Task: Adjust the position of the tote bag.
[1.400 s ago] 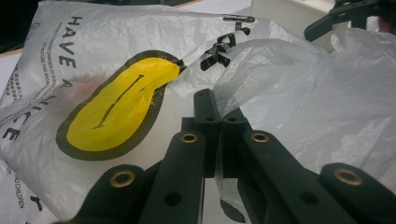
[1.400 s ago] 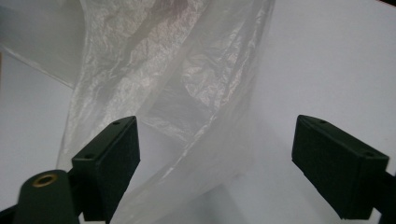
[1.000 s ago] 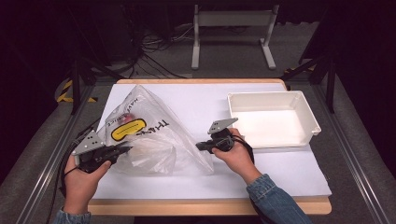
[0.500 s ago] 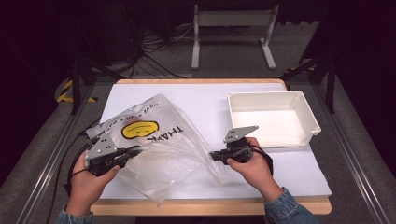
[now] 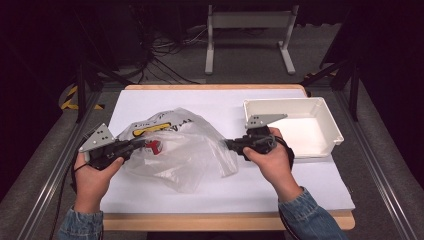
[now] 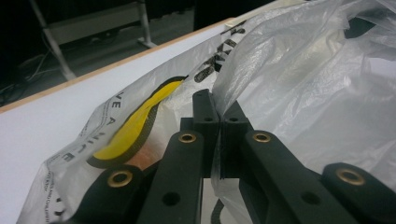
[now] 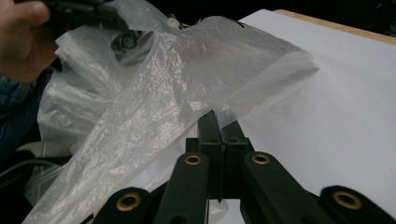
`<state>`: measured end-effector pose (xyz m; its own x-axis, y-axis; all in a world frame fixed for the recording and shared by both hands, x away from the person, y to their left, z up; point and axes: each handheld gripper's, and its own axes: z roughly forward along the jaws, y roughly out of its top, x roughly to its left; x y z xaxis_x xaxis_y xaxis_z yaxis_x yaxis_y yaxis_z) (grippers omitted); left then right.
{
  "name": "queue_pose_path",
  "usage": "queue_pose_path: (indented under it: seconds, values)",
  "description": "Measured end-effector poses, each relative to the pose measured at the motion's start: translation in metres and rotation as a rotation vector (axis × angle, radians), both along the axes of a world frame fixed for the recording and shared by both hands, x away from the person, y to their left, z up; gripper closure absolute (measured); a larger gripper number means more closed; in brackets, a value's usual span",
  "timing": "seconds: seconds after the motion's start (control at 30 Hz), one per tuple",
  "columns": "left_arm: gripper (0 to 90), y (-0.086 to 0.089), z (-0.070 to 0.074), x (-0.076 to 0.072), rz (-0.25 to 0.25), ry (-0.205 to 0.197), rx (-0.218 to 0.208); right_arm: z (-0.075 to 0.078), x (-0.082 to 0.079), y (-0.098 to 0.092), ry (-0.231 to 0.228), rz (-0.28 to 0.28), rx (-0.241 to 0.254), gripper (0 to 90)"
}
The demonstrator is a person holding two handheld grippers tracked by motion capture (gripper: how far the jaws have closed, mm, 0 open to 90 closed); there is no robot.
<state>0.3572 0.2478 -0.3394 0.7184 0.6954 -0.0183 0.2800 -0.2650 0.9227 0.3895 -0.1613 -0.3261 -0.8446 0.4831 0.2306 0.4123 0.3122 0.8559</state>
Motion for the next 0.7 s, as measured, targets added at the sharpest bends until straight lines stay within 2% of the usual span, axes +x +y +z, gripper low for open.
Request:
queue_pose_path:
  seconds: [0.03, 0.07, 0.1, 0.23, 0.4, 0.5, 0.53, 0.57, 0.6, 0.7]
  values:
    - [88.2, 0.0, 0.0, 0.0, 0.0, 0.0, 0.0, 0.0, 0.0, 0.0, 0.0, 0.0, 0.0, 90.0]
    - [88.2, 0.002, -0.002, 0.004, 0.014, 0.007, -0.018, 0.0, 0.015, 0.005, 0.029, -0.027, 0.032, 89.4]
    - [88.2, 0.006, -0.005, 0.009, 0.032, 0.015, -0.04, 0.0, 0.019, 0.007, 0.036, -0.034, 0.04, 89.0]
    - [88.6, 0.016, -0.015, 0.015, 0.083, 0.044, -0.063, 0.0, 0.035, 0.017, 0.053, -0.063, 0.062, 82.1]
    - [89.4, 0.026, -0.023, 0.02, 0.124, 0.058, -0.089, -0.005, 0.041, 0.026, 0.001, -0.08, 0.067, 59.8]
    - [89.5, 0.03, -0.025, 0.023, 0.138, 0.061, -0.097, -0.008, 0.038, 0.024, -0.043, -0.088, 0.103, 35.3]
    - [89.6, 0.03, -0.025, 0.023, 0.138, 0.061, -0.097, -0.009, 0.036, 0.022, -0.053, -0.093, 0.119, 31.4]
    - [89.6, 0.031, -0.026, 0.023, 0.145, 0.064, -0.102, -0.009, 0.036, 0.022, -0.053, -0.093, 0.119, 31.4]
    - [89.6, 0.033, -0.027, 0.025, 0.148, 0.064, -0.11, -0.01, 0.031, 0.015, -0.077, -0.076, 0.145, 25.0]
    - [89.6, 0.033, -0.028, 0.026, 0.15, 0.068, -0.11, -0.011, 0.023, 0.002, -0.111, -0.077, 0.164, 19.7]
